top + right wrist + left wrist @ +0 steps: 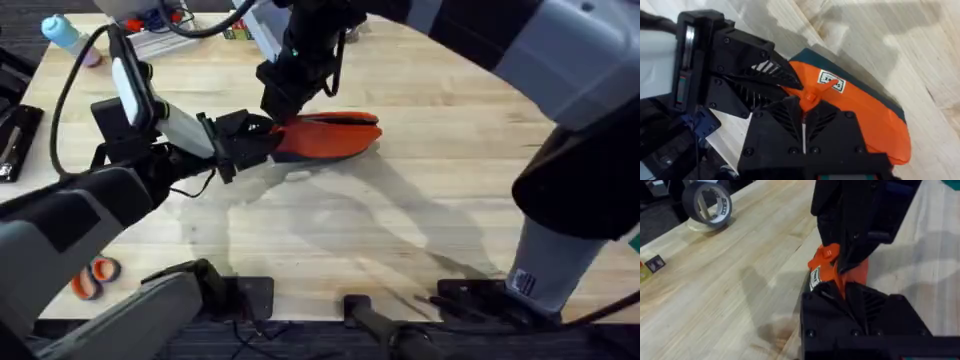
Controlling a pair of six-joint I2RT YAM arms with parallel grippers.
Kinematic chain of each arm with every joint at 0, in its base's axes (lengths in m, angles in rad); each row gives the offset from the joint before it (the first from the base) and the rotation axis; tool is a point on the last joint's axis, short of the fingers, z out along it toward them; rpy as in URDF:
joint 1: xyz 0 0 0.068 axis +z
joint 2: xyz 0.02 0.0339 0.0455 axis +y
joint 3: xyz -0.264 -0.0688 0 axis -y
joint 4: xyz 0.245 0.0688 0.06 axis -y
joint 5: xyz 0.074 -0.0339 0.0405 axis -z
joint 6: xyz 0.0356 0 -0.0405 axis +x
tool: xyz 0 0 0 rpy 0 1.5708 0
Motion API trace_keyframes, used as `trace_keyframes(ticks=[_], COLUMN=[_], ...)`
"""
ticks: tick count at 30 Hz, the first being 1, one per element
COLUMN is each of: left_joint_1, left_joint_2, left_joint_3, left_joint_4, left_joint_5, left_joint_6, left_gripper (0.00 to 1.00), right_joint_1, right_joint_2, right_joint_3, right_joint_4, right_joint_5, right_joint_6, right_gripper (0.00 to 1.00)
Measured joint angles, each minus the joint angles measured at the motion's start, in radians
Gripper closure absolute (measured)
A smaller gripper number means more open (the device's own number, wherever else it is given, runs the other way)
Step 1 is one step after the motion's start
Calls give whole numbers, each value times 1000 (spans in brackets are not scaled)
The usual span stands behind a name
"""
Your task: Unzip the bag, pick up the pens from the table one at a time and place them inside, then zip the bag closed.
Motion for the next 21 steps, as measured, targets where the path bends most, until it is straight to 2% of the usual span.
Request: trace_keyframes(ticks=[12, 21], left_joint_1=[0, -4], left_joint_2=[0, 0], left_joint_3=[2, 3], left_joint_4=[7, 5], left_joint_5=[14, 0], left_joint_6=[0, 0], left_gripper=[960, 960], right_joint_1=[-1, -39], right_joint_2=[0, 35], right_joint_3=[21, 47], right_joint_4=[-20, -49], right_joint_5=[35, -28], right_joint_6=[-11, -11], right_gripper=[970, 969])
